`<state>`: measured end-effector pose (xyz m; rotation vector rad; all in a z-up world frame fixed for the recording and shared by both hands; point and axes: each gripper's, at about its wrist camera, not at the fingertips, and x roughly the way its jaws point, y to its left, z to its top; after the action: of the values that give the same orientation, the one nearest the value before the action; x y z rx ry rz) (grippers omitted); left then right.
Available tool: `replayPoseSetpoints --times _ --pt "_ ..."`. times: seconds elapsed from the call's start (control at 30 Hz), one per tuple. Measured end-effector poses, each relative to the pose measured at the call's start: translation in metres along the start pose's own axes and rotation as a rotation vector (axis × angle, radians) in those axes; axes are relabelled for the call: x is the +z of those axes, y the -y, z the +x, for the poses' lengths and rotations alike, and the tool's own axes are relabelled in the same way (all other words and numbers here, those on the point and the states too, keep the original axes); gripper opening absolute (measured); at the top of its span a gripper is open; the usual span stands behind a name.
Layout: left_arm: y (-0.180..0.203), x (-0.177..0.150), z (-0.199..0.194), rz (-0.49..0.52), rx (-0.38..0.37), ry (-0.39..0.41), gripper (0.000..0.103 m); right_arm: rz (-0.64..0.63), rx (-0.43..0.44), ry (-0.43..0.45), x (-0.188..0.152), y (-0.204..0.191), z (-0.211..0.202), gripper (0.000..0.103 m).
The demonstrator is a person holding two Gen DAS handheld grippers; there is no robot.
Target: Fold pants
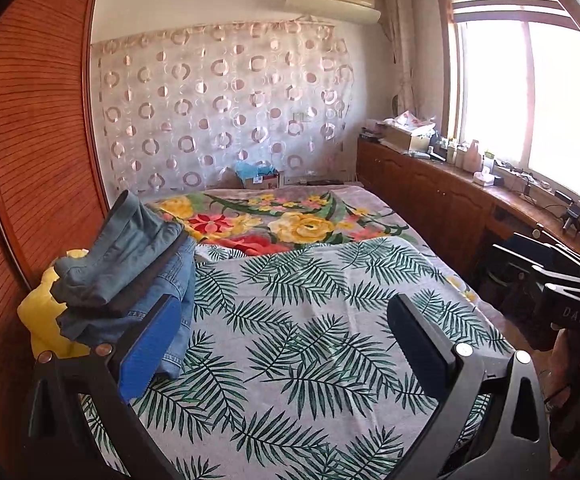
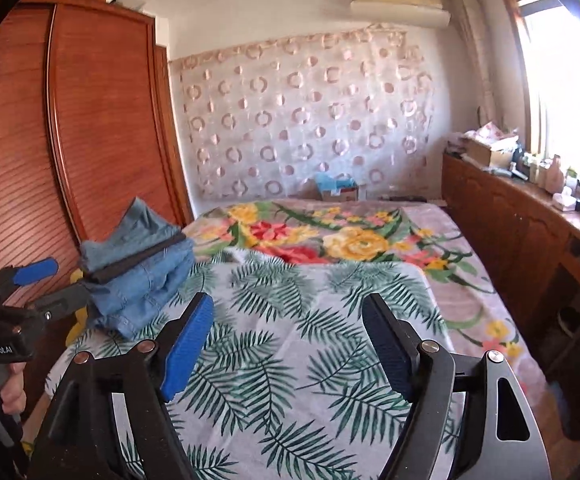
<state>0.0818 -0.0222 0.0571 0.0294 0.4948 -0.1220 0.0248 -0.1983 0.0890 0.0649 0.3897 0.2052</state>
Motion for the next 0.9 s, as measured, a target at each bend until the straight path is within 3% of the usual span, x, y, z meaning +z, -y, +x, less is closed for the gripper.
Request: replayPoseSetpoints --times 0.37,0.9 --pt "0.007 0.01 -0.041 -0.007 0.01 0.097 0.103 -0.005 -0.017 0.08 -0.007 -0.025 -0.042 0.078" --pt "0.001 0.006 -0.05 -0.013 0.027 0.106 0.103 -0.011 -0.031 0.083 -0.017 -0.003 -0.036 0.078"
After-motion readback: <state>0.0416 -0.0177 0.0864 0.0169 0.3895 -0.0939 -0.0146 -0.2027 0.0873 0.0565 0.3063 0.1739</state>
